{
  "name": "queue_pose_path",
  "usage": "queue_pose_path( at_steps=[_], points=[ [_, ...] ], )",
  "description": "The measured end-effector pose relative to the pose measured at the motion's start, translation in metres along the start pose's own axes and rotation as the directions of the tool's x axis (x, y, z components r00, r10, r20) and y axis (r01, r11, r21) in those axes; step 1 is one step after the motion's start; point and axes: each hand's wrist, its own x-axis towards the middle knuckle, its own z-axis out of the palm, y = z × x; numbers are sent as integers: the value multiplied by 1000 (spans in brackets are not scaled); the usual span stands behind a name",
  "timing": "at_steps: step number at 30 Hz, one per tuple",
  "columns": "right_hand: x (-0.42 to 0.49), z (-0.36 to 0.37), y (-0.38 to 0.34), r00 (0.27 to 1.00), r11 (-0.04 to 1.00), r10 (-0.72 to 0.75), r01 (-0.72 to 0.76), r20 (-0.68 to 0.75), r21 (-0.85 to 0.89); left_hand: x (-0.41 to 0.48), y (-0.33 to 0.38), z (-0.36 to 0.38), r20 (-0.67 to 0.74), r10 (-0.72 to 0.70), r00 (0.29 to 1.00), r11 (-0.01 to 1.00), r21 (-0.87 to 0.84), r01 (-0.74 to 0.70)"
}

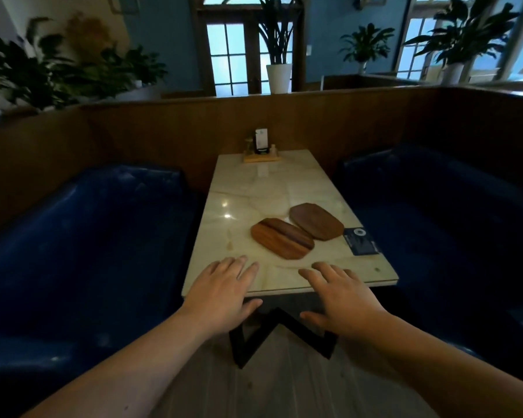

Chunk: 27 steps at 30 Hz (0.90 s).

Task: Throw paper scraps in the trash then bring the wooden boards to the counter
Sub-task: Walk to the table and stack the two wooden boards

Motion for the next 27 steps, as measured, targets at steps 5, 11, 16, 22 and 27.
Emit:
queue_pose_path(
  at_steps=[5,11,16,22,27],
  points=[
    [51,17,55,997,1000,14,-15,80,5,71,-13,28,14,-28,1000,999,-38,28],
    [113,51,98,990,1000,20,-16,143,-25,154,-40,70,22,-26,999,995,-93,28],
    [177,77,134,978,994,107,-107,178,-11,232,-83,108,28,-10,1000,990,-139,14],
    [233,109,170,921,929,330,-355,207,103,319,-128,154,73,28,997,987,-158,-16],
    [255,145,187,820,829,509,-549,263,108,369,-154,187,108,41,993,986,-168,-22]
  ],
)
